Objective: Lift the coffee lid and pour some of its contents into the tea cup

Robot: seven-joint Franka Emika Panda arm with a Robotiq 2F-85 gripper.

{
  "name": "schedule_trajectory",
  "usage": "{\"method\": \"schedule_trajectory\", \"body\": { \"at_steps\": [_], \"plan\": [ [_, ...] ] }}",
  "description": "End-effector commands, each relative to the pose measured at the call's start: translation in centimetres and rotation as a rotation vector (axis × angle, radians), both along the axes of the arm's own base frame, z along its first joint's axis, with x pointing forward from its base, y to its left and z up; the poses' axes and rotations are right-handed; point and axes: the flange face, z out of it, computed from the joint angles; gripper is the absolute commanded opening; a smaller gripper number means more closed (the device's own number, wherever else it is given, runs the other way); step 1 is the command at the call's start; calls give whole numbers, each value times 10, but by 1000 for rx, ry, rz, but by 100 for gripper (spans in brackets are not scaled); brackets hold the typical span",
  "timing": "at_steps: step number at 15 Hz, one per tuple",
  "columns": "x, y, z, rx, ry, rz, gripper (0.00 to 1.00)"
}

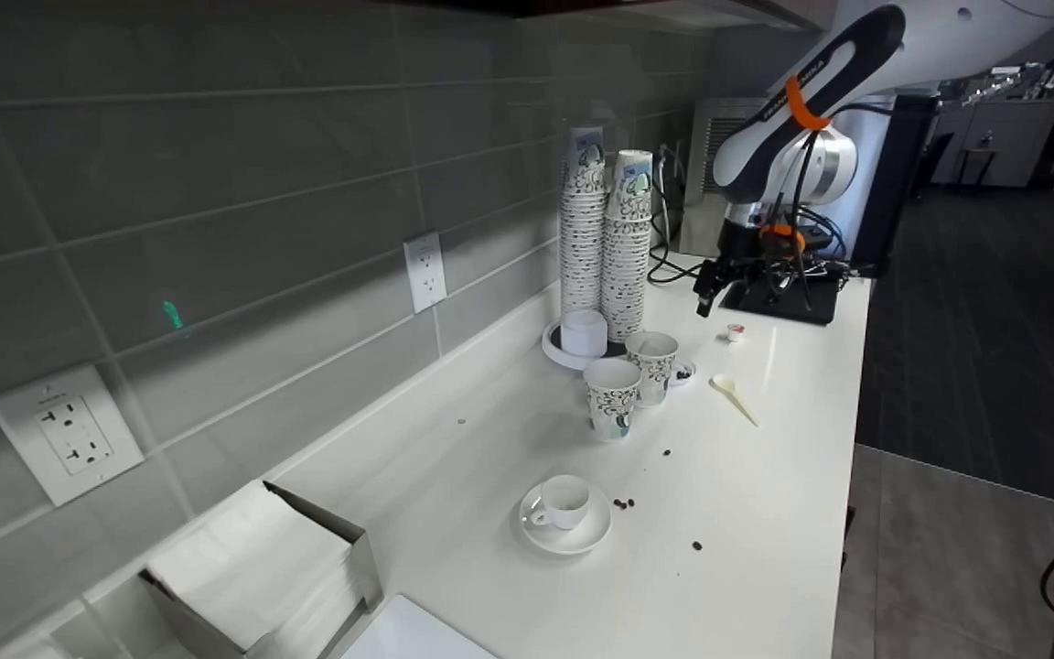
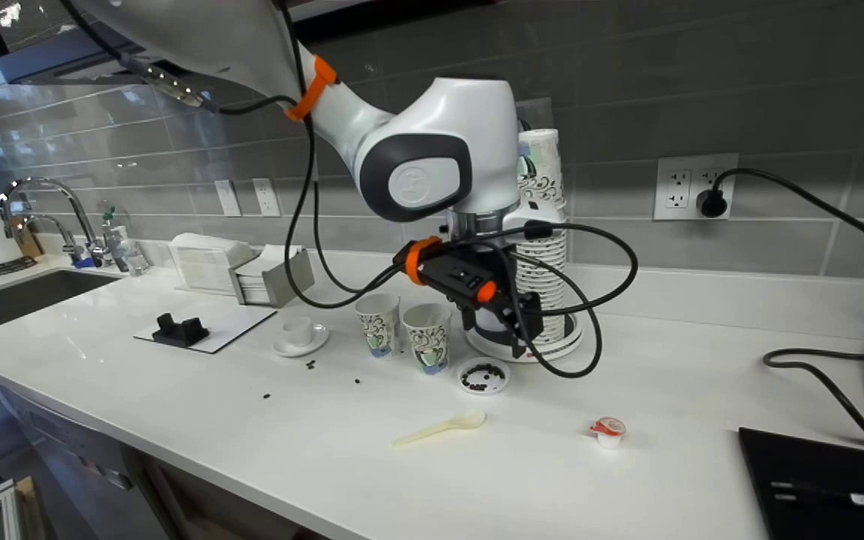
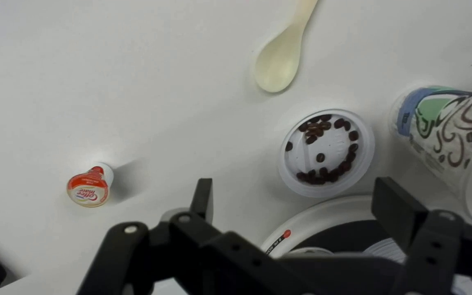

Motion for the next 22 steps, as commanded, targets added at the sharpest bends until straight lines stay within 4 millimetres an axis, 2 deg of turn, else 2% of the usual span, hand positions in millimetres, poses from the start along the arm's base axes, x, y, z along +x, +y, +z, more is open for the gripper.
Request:
{"method": "schedule_trajectory", "body": {
  "at_steps": [1,5,7,13,17,18,21,22],
  "plan": [
    [15,1,-32,16,-30,12,100],
    [26,1,-60,40,-45,20,100],
    [31,-2,-69,61,-50,21,74],
    [42,-14,-92,91,-62,32,32],
    [49,-14,-105,121,-62,49,3],
    [50,-14,-107,125,-63,54,0],
    [55,-12,-111,139,-66,70,1],
    [55,-13,-111,141,-65,74,11]
  ]
}}
